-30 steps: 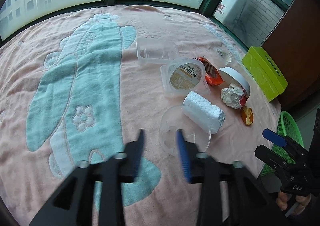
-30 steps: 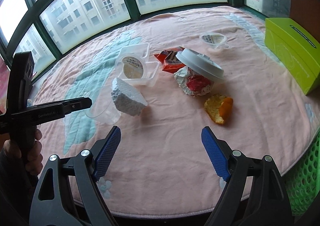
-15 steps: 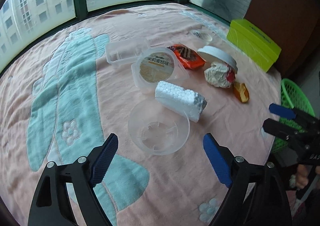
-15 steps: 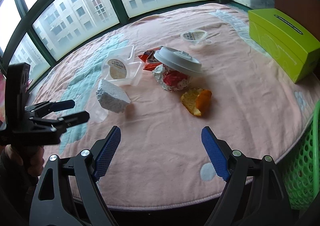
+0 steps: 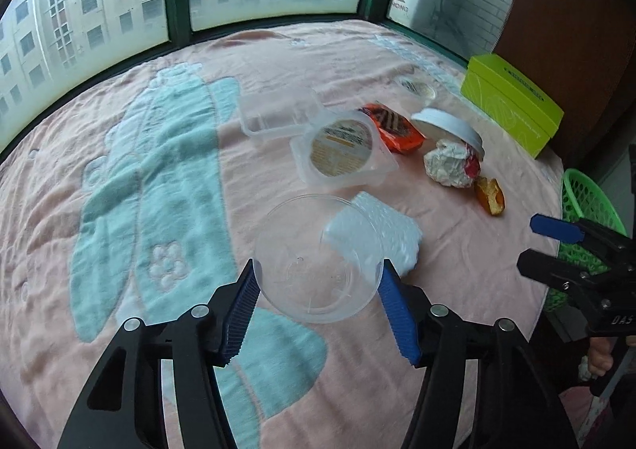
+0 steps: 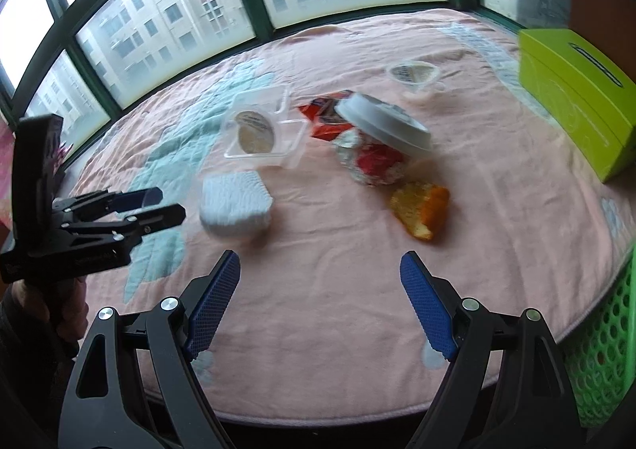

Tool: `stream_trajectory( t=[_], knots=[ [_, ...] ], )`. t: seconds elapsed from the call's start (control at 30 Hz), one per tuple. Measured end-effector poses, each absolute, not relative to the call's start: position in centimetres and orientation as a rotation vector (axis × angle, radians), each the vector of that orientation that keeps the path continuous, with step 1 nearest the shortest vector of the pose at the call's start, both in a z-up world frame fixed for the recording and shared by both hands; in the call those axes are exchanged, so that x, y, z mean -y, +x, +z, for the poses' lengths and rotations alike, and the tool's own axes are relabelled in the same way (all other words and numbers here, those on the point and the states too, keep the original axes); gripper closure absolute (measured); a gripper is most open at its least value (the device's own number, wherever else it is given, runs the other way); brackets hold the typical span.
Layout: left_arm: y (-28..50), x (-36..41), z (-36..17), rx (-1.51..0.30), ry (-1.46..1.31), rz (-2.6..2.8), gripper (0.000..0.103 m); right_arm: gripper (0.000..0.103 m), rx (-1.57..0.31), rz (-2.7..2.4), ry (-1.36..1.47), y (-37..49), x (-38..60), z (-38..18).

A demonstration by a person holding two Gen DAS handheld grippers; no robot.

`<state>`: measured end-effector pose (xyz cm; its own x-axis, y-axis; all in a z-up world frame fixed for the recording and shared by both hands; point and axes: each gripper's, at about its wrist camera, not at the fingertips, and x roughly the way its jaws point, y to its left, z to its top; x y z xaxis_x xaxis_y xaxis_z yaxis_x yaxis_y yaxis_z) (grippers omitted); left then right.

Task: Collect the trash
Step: 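Grasp the clear plastic cup with the left tool while the right tool grasps the white foam block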

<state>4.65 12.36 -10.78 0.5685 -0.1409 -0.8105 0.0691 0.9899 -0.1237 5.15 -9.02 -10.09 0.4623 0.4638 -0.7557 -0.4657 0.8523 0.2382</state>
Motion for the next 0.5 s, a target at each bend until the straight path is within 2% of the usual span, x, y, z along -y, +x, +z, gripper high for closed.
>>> stream_trajectory(
  t=[0.5],
  knots=[
    [3.3, -17.6, -8.4, -0.891, -0.152, -0.020, 0.045, 0.019, -0.980, 0.692, -0.087, 6.7, 0.5, -12.5]
  ],
)
